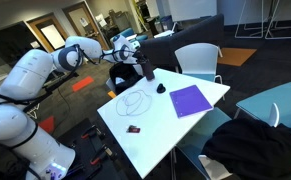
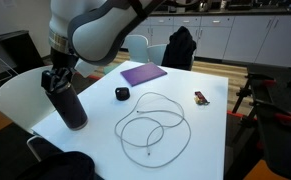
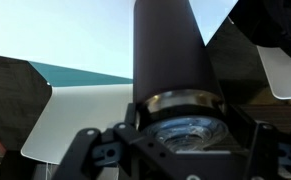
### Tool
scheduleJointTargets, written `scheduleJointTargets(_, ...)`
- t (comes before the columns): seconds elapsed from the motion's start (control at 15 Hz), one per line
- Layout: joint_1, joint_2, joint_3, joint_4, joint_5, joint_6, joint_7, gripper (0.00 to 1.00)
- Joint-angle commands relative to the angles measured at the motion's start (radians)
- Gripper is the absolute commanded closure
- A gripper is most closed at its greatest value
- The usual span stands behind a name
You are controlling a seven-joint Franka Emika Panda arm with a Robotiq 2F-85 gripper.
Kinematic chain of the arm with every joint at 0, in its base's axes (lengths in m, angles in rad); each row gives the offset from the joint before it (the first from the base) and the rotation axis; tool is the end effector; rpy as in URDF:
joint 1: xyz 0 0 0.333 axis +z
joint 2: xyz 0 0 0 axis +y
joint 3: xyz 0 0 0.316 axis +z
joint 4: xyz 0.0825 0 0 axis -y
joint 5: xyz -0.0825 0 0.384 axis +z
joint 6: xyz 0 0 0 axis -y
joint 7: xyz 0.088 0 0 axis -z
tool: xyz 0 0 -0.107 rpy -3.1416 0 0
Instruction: Move the bottle to the right
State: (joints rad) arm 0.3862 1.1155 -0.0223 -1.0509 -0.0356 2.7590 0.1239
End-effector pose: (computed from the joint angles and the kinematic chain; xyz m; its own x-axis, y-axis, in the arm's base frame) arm 0.7602 0.2994 0.2112 0.7967 0.2293 0.5592 0.2894 -0.9570 -0.0198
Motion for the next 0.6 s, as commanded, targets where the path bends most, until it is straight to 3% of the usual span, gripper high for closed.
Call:
scheduleJointTargets(0.0, 0.010, 0.024, -0.015, 0.059, -0.025, -0.053, 0.034, 0.40)
scheduleJointTargets(0.53, 0.022, -0.014, -0.037, 0.038, -0.009, -0.102, 0.042, 0.40)
